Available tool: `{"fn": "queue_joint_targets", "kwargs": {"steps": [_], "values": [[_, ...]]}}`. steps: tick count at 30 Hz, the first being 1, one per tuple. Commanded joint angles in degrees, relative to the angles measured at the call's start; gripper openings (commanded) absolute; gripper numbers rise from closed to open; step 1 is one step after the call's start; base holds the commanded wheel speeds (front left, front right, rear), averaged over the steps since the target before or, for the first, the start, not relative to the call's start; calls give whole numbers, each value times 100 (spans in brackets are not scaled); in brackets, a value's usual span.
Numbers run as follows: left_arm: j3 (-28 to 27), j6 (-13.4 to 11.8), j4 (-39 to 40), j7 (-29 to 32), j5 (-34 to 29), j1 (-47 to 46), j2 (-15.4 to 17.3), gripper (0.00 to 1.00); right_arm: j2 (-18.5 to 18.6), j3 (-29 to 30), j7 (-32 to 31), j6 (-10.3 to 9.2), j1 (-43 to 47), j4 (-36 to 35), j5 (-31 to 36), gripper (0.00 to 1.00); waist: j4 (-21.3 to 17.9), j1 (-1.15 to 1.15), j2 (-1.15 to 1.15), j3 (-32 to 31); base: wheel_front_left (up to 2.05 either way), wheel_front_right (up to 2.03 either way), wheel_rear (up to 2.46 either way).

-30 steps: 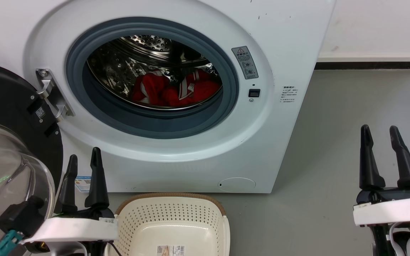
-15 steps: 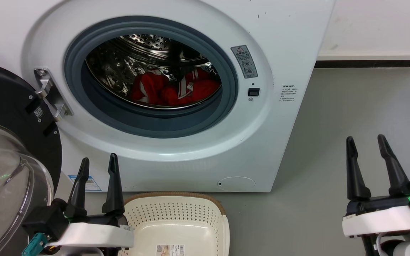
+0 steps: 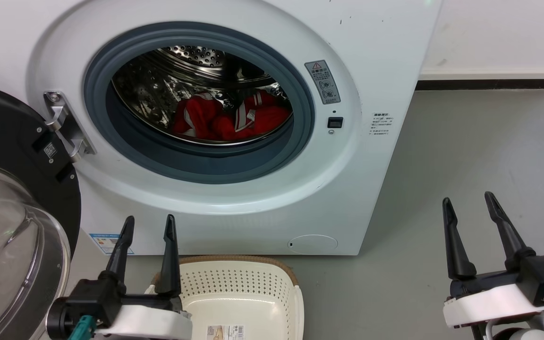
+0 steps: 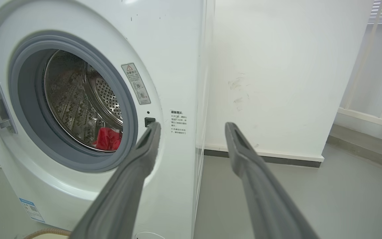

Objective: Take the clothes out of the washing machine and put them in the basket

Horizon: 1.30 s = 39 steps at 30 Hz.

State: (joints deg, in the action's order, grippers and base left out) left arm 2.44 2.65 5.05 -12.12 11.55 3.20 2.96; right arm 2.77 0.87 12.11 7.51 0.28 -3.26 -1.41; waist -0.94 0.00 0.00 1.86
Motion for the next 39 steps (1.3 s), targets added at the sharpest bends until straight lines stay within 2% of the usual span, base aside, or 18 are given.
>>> {"fn": "queue_joint_targets", "kwargs": {"steps": [1,10,20,26,31,39], "values": [[43,-43,-7,-46,-153,27,37,100,18,-7,56,-3,54,-8,109,100,1,0,0,1,0,0,0],[237,-263,-174,-151,-572,109,137,100,16,-137,153,-3,134,307,117,100,0,0,0,-16,0,0,0],[308,-468,-397,-258,-924,157,169,100,15,-207,269,-4,108,372,516,100,2,0,0,-15,0,0,0],[290,-458,-430,-319,-1101,193,154,100,15,-226,316,-4,167,373,567,100,-10,0,0,-19,0,0,0],[199,-318,-430,-310,-953,219,114,100,15,-120,310,-4,226,680,-291,100,-16,0,0,-25,0,0,0],[145,-147,-563,-310,-1015,225,77,100,13,-120,310,-4,144,830,-331,100,-13,0,0,-31,0,0,0]]}}
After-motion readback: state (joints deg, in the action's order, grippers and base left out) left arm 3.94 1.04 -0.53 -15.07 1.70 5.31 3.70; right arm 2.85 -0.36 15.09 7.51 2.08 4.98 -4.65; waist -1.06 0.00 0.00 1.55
